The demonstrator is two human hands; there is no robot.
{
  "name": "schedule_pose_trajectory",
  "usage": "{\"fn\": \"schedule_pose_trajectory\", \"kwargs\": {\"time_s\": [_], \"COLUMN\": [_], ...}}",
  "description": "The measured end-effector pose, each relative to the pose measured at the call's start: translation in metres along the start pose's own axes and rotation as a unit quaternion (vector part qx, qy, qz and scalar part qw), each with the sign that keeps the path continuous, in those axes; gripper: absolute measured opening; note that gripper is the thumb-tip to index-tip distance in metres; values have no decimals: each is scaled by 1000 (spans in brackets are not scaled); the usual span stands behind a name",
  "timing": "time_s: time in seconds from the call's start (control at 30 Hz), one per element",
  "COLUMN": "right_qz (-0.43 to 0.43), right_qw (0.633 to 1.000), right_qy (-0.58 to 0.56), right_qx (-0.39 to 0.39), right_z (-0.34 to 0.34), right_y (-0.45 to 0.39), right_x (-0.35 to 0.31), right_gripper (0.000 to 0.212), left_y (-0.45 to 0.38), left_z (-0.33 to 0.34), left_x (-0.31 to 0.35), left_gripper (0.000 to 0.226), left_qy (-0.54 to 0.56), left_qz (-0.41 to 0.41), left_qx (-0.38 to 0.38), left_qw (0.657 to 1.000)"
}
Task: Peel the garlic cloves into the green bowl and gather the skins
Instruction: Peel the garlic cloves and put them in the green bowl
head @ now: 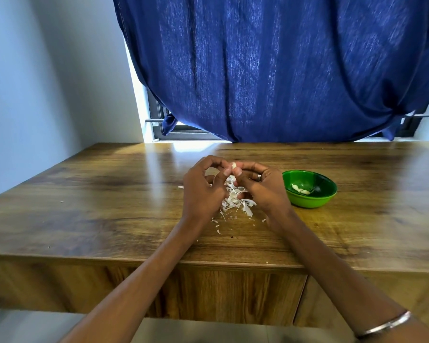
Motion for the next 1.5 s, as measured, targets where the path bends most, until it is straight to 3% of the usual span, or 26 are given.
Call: {"fn": "schedule_pose_trajectory", "kwargs": {"time_s": [0.3, 0.47, 0.63, 0.73, 0.9, 1.1, 1.33, 1.5], "right_qz": [8, -31, -49, -54, -82, -79, -53, -64], "right_qw": [999, 998, 997, 996, 993, 993, 994, 992], "right_qy": [-23, 9, 29, 39, 61, 69, 91, 112], "right_qx": [32, 46, 52, 57, 55, 51, 12, 13], "right_z": [-2, -5, -5, -5, -6, -5, -1, -1], "right_y": [-2, -1, -1, -1, 0, 0, 1, -1], "right_x": [0, -2, -2, -2, -3, -4, -2, 0], "right_gripper": [12, 15, 16, 16, 15, 14, 15, 14], "left_y": [0, -2, -2, -2, -2, 0, 0, 0], "left_z": [-2, -6, -8, -9, -9, -6, -9, -6], "left_x": [-2, -6, -2, -4, -3, 2, 4, 1], "left_gripper": [6, 14, 6, 17, 11, 15, 7, 12], "left_qy": [6, -56, -109, -100, -83, -4, 13, -31], "left_qz": [-15, 8, 28, 16, 25, 2, -22, 40], "left_qx": [16, 56, 50, 58, 72, 20, 40, 11], "left_qw": [1000, 997, 992, 993, 994, 1000, 999, 999]}}
Point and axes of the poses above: each hand's wrist, its own y-axis away from the middle knuckle, its own z-axis out of the palm, x = y × z, the point moved 3 cm from there along -y, towards the middle knuckle, and after that the axes turned 5 degrees about x, right-handed, at the moved point
